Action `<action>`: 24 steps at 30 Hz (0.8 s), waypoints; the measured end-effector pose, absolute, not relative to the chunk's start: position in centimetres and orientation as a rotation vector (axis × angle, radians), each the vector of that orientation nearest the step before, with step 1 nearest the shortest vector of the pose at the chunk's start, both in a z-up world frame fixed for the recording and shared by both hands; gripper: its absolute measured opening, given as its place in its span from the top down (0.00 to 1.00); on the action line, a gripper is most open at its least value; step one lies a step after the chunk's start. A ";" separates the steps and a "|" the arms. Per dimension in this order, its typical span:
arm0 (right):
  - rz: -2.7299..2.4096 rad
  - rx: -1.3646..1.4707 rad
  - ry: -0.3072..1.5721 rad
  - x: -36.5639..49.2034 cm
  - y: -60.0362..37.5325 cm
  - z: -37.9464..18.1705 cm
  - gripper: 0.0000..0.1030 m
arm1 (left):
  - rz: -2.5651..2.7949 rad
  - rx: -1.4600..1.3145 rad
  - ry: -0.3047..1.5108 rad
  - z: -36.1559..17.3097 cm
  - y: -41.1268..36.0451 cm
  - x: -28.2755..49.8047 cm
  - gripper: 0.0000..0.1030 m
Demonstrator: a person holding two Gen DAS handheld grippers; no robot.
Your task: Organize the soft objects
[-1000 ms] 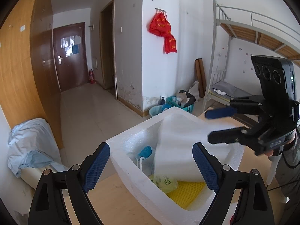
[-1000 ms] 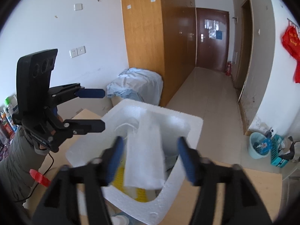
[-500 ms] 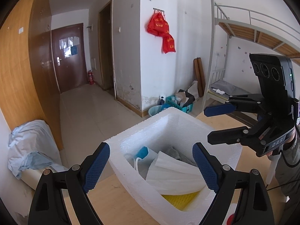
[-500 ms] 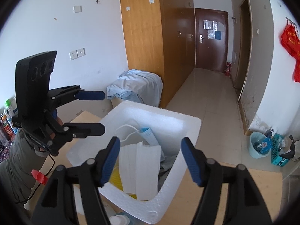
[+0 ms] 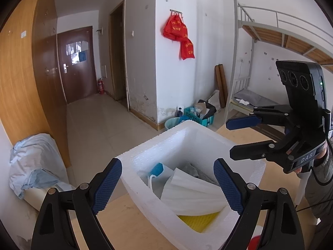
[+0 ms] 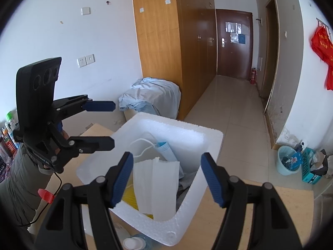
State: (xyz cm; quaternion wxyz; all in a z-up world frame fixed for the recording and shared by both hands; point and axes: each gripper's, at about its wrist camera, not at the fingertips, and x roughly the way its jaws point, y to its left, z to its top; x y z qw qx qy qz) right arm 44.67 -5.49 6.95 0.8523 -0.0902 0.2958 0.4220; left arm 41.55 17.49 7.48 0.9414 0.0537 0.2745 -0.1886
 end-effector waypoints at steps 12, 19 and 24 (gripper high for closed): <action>0.813 -0.149 0.562 43.0 -8.0 8.9 0.13 | -0.293 0.117 0.540 8.7 18.0 39.2 0.13; 0.604 -0.050 0.479 41.4 -12.3 10.3 0.10 | -0.097 0.061 0.513 9.5 19.2 35.6 0.13; 0.546 0.005 0.496 40.1 -14.3 10.7 0.09 | 0.025 0.040 0.480 10.5 18.8 31.9 0.13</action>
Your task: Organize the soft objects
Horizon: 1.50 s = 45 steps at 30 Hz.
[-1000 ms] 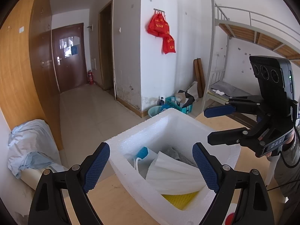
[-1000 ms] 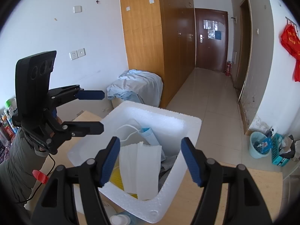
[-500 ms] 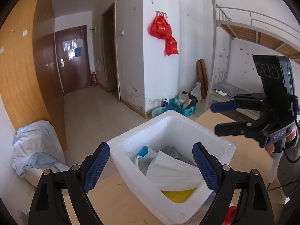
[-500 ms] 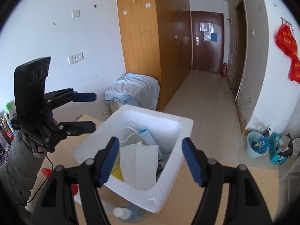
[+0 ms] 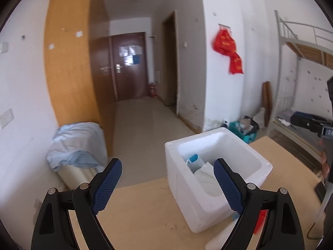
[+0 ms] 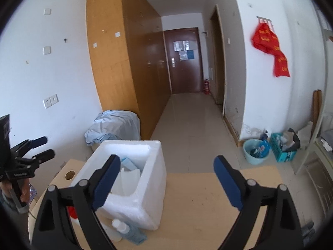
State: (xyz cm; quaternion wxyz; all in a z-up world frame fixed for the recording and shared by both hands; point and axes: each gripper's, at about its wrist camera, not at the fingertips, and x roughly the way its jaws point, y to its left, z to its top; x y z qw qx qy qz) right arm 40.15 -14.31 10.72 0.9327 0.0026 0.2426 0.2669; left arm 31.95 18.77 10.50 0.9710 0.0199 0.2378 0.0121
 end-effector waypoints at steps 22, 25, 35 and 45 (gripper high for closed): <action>0.517 0.054 0.424 28.2 -18.4 9.9 0.09 | 0.241 -0.110 0.365 10.1 14.9 14.9 0.13; 0.526 0.061 0.427 26.6 -18.8 9.1 0.09 | 0.268 -0.111 0.340 9.4 14.0 12.4 0.13; 0.593 0.074 0.443 21.3 -18.9 6.0 0.09 | 0.258 -0.098 0.308 6.2 10.4 7.6 0.10; 0.581 0.060 0.426 15.9 -18.2 1.0 0.09 | 0.298 -0.125 0.295 1.3 8.0 3.8 0.04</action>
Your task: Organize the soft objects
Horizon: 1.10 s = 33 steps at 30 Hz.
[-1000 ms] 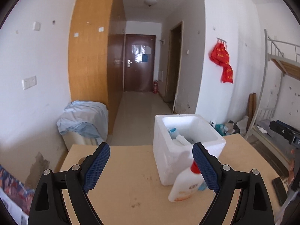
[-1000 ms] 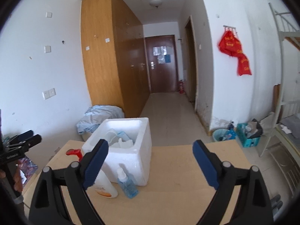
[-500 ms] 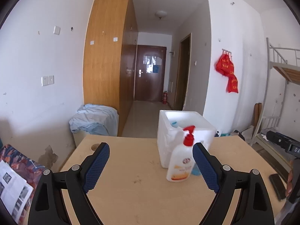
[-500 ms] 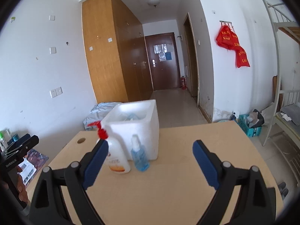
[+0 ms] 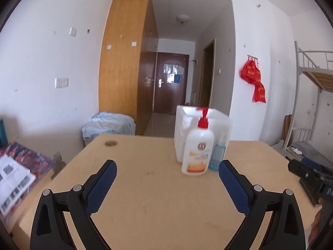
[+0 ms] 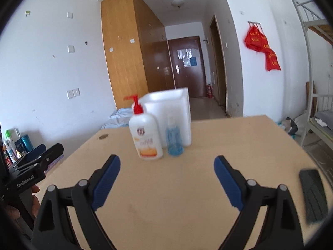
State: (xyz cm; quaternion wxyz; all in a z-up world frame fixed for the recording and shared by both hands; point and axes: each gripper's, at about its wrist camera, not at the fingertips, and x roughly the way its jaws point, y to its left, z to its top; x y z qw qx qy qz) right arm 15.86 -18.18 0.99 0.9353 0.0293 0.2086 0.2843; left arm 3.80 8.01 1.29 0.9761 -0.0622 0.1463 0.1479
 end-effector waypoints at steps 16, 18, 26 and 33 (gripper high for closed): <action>0.567 0.060 0.443 12.8 -18.2 -1.6 0.09 | 0.286 -0.125 0.330 -1.8 6.5 1.6 0.04; 0.564 0.066 0.429 12.4 -18.4 -1.4 0.09 | 0.282 -0.131 0.320 -1.8 6.5 1.3 0.04; 0.551 0.050 0.316 10.0 -18.6 -0.2 0.09 | 0.305 -0.115 0.193 -0.5 5.7 -1.2 0.04; 0.486 0.014 0.146 6.6 -19.1 1.9 0.08 | 0.294 -0.093 0.118 1.6 4.3 -3.8 0.01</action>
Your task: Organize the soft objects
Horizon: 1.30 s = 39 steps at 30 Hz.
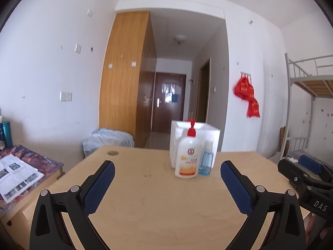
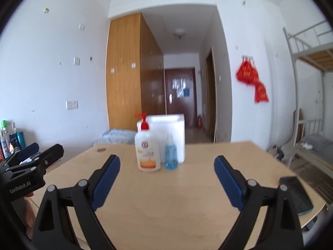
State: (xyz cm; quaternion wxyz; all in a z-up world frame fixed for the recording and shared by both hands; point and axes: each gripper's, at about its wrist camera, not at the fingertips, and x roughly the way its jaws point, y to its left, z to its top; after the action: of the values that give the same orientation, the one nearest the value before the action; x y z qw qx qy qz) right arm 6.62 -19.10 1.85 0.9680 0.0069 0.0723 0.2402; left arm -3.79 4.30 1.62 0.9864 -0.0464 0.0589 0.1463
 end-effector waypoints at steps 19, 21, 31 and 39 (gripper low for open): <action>0.459 0.043 0.061 4.7 -20.0 2.8 0.00 | 0.364 -0.055 0.056 2.5 2.7 -6.3 0.00; 0.464 0.041 0.070 4.8 -20.0 2.6 0.00 | 0.358 -0.052 0.063 2.5 2.6 -6.3 0.00; 0.460 0.033 0.094 5.5 -19.6 2.5 0.00 | 0.355 -0.042 0.088 2.2 2.7 -5.7 0.00; 0.454 0.026 0.108 5.7 -19.4 2.4 0.00 | 0.363 -0.072 0.096 2.2 3.2 -5.1 0.00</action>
State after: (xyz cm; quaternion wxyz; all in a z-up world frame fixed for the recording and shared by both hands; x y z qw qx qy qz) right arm 5.75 -19.36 2.38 0.9728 0.0127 0.0534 0.2251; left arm -5.11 3.22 2.21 0.9818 -0.0357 0.0477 0.1805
